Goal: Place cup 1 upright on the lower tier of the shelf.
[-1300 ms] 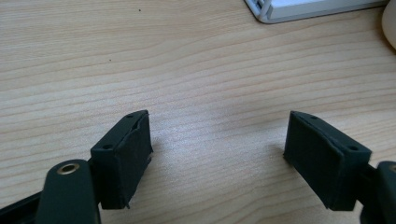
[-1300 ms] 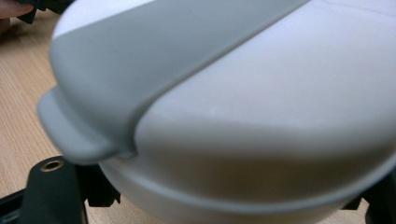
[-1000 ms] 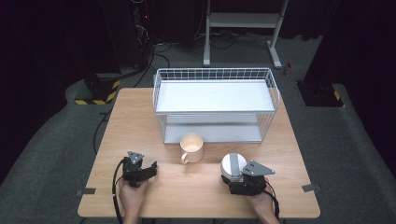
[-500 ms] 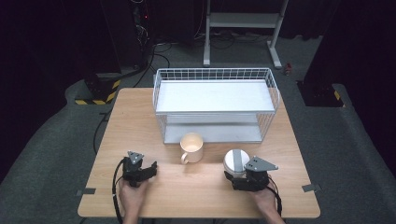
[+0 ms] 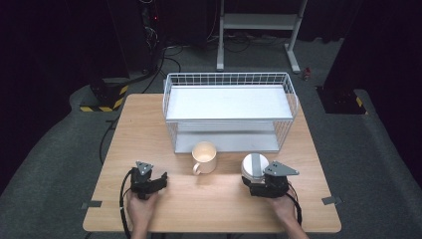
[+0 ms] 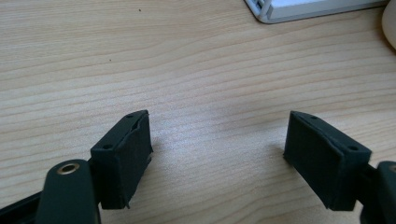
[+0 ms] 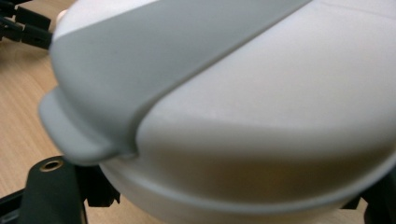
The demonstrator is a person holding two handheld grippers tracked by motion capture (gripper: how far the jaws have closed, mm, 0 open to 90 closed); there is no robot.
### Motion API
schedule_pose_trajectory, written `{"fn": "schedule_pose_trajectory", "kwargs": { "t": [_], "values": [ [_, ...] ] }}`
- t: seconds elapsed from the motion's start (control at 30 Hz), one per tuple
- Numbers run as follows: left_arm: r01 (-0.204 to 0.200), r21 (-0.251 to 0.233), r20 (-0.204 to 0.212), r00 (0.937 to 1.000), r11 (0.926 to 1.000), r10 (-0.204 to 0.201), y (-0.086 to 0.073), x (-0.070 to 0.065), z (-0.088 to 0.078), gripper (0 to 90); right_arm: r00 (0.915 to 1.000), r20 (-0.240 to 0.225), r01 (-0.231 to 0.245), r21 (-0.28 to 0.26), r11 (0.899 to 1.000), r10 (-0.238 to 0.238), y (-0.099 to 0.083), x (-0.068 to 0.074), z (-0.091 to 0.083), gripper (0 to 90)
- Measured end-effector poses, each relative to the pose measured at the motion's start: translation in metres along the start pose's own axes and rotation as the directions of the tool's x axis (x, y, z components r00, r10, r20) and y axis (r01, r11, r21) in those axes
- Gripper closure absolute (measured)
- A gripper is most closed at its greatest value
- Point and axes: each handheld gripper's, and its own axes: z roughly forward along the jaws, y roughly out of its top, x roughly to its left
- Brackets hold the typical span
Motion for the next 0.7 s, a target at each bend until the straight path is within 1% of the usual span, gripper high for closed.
{"fn": "schedule_pose_trajectory", "kwargs": {
  "t": [0.03,0.07,0.17,0.27,0.43,0.57,0.7],
  "values": [
    [0.0,0.0,0.0,1.0,1.0,0.0,0.0,0.0,0.0,22.9,1.0,0.0,0.0,0.0,1.0,0.0,0.0,0.0,0.0,18.3],
    [0.0,0.0,0.0,1.0,1.0,0.0,0.0,0.0,0.0,22.9,0.9999,0.004,-0.012,-0.002,1.0,0.012,0.002,-0.003,0.001,18.3],
    [0.0,0.0,0.0,1.0,1.0,0.0,0.0,0.0,0.0,22.9,0.9998,0.011,-0.016,-0.005,1.0,0.016,0.003,-0.005,0.001,18.3],
    [-0.001,0.001,0.0,1.0,1.0,0.001,0.0,0.0,0.0,22.9,0.9992,0.016,-0.036,-0.001,0.999,0.036,0.004,-0.01,0.003,18.3],
    [-0.001,0.001,0.0,1.0,1.0,0.001,0.0,0.0,0.0,22.9,0.9989,0.023,-0.041,0.004,0.999,0.041,0.008,-0.015,0.007,18.3],
    [0.002,-0.001,0.0,1.0,1.0,-0.002,0.0,0.0,0.0,22.9,0.9983,0.03,-0.049,0.003,0.999,0.049,0.011,-0.018,0.008,18.3],
    [0.001,-0.001,-0.001,1.0,1.0,-0.001,0.0,0.0,0.0,22.9,0.9984,0.031,-0.048,0.003,0.999,0.048,0.013,-0.02,0.01,18.3]
  ]
}}
